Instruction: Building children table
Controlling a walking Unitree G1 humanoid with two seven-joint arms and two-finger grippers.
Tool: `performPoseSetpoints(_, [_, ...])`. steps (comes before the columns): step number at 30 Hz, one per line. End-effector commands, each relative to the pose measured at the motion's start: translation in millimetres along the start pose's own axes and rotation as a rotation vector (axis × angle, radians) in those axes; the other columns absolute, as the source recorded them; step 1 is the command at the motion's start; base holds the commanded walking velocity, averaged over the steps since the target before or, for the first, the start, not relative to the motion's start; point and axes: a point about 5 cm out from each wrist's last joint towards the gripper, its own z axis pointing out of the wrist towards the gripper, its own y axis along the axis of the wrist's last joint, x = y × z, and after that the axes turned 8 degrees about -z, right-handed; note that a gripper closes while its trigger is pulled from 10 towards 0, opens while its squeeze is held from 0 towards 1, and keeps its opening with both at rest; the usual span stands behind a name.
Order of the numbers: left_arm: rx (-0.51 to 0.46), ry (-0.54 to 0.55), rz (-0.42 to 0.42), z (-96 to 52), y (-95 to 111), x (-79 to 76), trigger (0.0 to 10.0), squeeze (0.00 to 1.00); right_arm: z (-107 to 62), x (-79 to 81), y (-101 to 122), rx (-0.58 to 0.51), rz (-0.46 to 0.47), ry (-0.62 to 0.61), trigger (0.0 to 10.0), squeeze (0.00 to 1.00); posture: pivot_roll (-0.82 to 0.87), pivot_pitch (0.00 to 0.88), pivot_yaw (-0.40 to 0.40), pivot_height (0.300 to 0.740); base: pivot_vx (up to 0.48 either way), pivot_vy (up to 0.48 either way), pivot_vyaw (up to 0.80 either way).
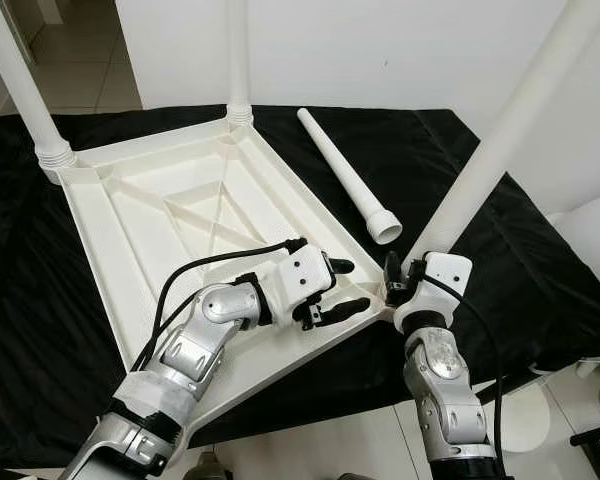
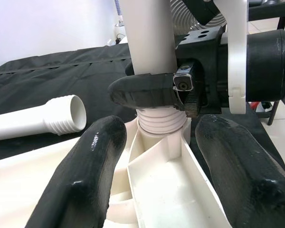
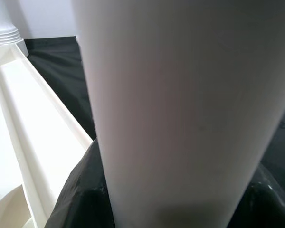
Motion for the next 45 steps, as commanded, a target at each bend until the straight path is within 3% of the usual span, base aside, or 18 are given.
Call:
performPoseSetpoints(1, [0.008,0.063,-0.034,1.8,-1.1,4.8,10.0,0.00,-4.4,4.2,-6.6,0.052,0.018,-0.025,6.5,0.00,0.01,0.014,-0.061,0.740,0.000,0.000,0.00])
performPoseSetpoints(2, [0.014,0.076,-0.045,2.8,-0.5,6.7,10.0,0.00,-3.7,3.5,-6.9,0.055,0.010,-0.026,10.0,0.00,0.01,0.012,-0.062,0.740,0.000,0.000,0.00])
performPoseSetpoints(6, [0.003,0.094,-0.051,3.6,1.3,8.9,10.0,0.00,-2.0,4.2,-5.8,0.050,0.020,-0.017,10.0,0.00,0.01,0.010,-0.062,0.740,0.000,0.000,0.00])
performPoseSetpoints(7, [-0.001,0.100,-0.057,3.7,1.6,9.5,10.0,0.00,-1.7,4.3,-5.1,0.046,0.026,-0.015,10.0,0.85,0.01,0.007,-0.063,0.740,0.000,0.000,0.00])
performPoseSetpoints(8, [-0.005,0.105,-0.061,3.8,2.0,10.0,10.0,0.00,-1.6,4.5,-3.9,0.039,0.034,-0.010,10.0,1.00,0.01,0.007,-0.063,0.740,0.000,0.000,0.00])
performPoseSetpoints(22, [-0.006,0.170,-0.043,5.6,4.7,17.1,10.0,0.00,-10.6,0.3,8.6,-0.072,0.022,0.037,10.0,1.00,0.01,0.007,-0.061,0.740,0.000,0.000,0.00])
performPoseSetpoints(23, [-0.004,0.178,-0.041,5.7,4.6,18.4,10.0,0.00,-12.6,-0.2,10.0,-0.087,0.012,0.049,10.0,0.93,0.01,0.008,-0.060,0.740,0.000,0.000,0.00])
performPoseSetpoints(24, [-0.001,0.208,-0.036,5.7,4.8,22.5,10.0,0.00,-17.3,-0.7,10.6,-0.101,0.007,0.070,10.0,0.00,0.00,0.007,-0.055,0.740,0.000,0.000,0.00])
performPoseSetpoints(29, [-0.002,0.272,-0.023,5.6,5.9,31.0,10.0,0.00,-25.0,-1.9,9.1,-0.111,-0.006,0.099,10.0,0.00,0.00,0.008,-0.054,0.740,0.000,0.000,0.00])
performPoseSetpoints(35, [0.003,0.446,-0.043,3.6,9.8,56.5,10.0,0.00,-47.8,-6.9,2.2,-0.097,-0.017,0.117,10.0,0.00,-0.01,0.018,-0.043,0.740,0.000,0.000,0.00])
performPoseSetpoints(45, [0.078,0.517,-0.063,1.2,2.4,70.1,10.0,0.00,-71.4,-14.2,-2.1,-0.085,-0.017,0.203,10.0,0.00,-0.03,0.027,-0.019,0.740,0.000,0.000,0.00])
